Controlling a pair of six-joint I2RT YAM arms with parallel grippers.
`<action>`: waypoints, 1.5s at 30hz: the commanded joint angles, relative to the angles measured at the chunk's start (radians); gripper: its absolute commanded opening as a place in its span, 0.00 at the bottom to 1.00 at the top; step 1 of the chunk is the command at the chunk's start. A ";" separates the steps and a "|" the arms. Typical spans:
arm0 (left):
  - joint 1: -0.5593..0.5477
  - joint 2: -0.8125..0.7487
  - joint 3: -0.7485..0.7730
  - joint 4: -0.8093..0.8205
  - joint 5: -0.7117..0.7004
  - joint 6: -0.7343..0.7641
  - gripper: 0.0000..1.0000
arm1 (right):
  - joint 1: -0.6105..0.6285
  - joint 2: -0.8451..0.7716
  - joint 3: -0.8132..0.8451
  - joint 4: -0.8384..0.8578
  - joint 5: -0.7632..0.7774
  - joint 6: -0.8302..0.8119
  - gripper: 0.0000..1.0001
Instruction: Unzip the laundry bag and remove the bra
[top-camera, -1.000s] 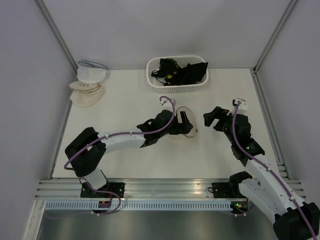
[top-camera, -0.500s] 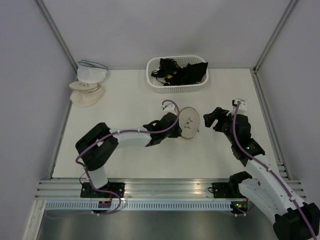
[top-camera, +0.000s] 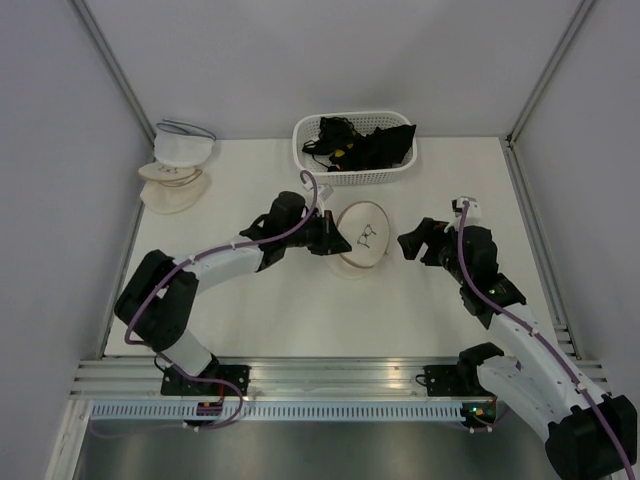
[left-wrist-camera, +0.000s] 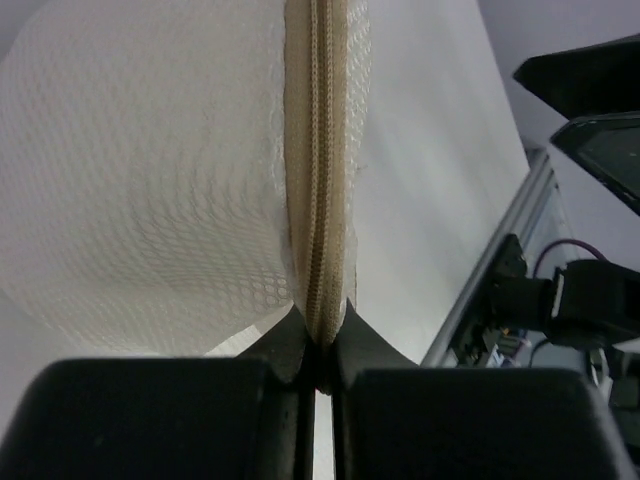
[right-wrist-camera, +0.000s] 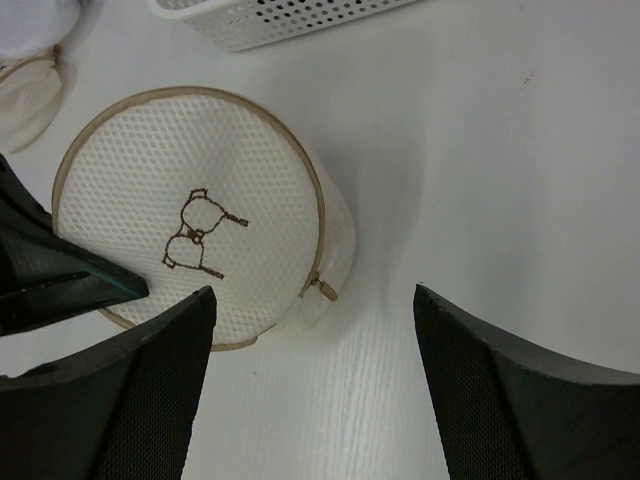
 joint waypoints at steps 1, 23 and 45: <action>0.062 -0.046 0.005 0.032 0.355 0.113 0.02 | 0.002 0.016 0.021 0.056 -0.122 -0.023 0.85; 0.174 0.084 0.184 -0.149 0.868 0.263 0.02 | 0.002 0.076 -0.019 0.136 -0.358 -0.011 0.72; 0.183 0.058 0.226 -0.280 0.214 0.153 0.61 | 0.002 0.159 -0.085 0.375 -0.458 0.167 0.00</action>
